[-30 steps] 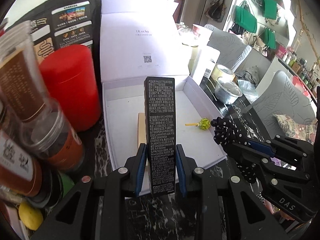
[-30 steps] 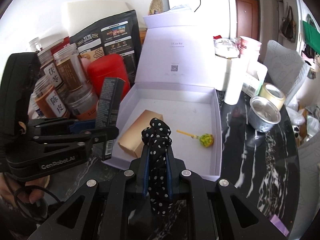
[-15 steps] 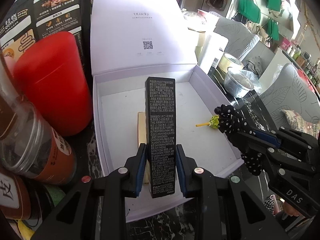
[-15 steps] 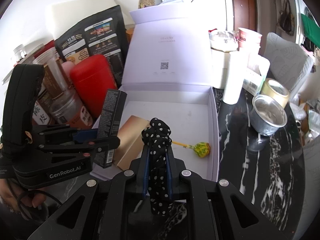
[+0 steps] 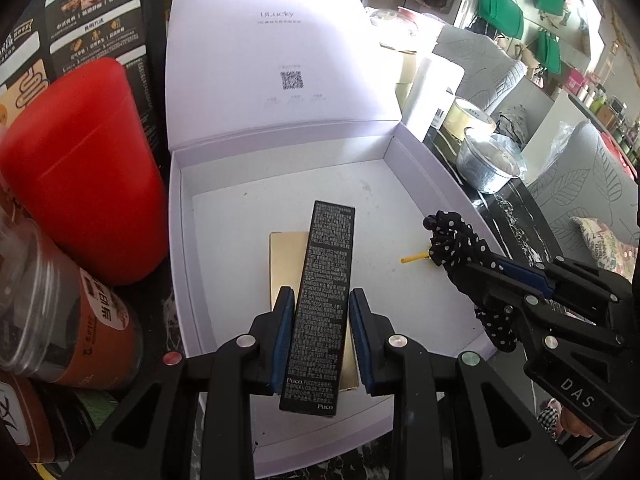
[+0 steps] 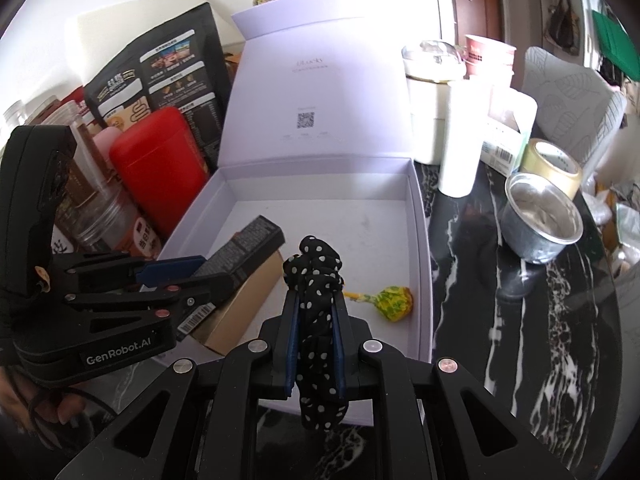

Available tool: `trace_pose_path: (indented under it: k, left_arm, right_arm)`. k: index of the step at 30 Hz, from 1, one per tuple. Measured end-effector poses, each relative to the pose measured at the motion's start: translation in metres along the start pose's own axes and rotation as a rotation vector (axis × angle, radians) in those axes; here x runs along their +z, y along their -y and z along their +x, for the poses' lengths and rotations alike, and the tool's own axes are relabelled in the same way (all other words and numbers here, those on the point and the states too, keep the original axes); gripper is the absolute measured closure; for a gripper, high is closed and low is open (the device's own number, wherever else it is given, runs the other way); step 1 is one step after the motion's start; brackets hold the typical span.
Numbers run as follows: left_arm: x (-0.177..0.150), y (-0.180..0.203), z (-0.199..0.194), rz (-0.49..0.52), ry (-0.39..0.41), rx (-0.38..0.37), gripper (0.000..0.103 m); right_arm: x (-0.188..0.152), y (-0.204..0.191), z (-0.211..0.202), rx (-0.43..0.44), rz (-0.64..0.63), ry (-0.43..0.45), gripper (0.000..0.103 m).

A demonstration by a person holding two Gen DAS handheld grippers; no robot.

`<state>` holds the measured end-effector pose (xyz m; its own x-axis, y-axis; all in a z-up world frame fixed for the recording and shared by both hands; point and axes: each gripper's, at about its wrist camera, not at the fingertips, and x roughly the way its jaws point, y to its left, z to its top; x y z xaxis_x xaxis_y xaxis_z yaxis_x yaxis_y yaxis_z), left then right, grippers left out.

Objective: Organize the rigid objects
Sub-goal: 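Lower the black box into the white box with the left tool while the right tool releases the scrunchie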

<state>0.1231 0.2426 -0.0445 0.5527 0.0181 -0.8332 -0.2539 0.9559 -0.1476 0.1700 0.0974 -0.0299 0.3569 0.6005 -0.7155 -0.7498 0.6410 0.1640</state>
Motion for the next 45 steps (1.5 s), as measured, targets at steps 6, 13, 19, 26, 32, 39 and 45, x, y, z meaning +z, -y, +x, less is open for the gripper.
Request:
trace_pose_path:
  k: [6, 13, 19, 26, 32, 39, 45]
  left_arm:
    - [-0.003, -0.004, 0.001, -0.024, 0.012, 0.026, 0.075]
    - [-0.006, -0.001, 0.001, -0.039, 0.028, 0.068, 0.075]
    - [-0.007, 0.003, 0.001, -0.036, 0.037, 0.101, 0.075]
    - [-0.004, 0.002, 0.003, -0.026, 0.029, 0.099, 0.075]
    - [-0.002, 0.003, 0.004, -0.017, 0.018, 0.098, 0.075]
    - [-0.002, 0.006, -0.005, -0.018, 0.027, 0.11, 0.075]
    - [0.001, 0.014, -0.022, -0.005, 0.061, 0.119, 0.075]
  right_arm:
    - [-0.001, 0.002, 0.007, 0.001, 0.021, -0.03, 0.088]
    - [-0.001, 0.006, 0.011, -0.021, 0.03, -0.032, 0.088]
    - [-0.002, 0.01, 0.02, -0.04, 0.035, -0.054, 0.088]
    - [-0.003, 0.009, 0.032, -0.072, 0.021, -0.083, 0.086]
    - [-0.003, 0.008, 0.035, -0.09, 0.018, -0.093, 0.071]
    - [-0.003, 0.008, 0.025, -0.106, 0.027, -0.089, 0.059]
    - [-0.002, 0.006, 0.007, -0.115, 0.03, -0.061, 0.058]
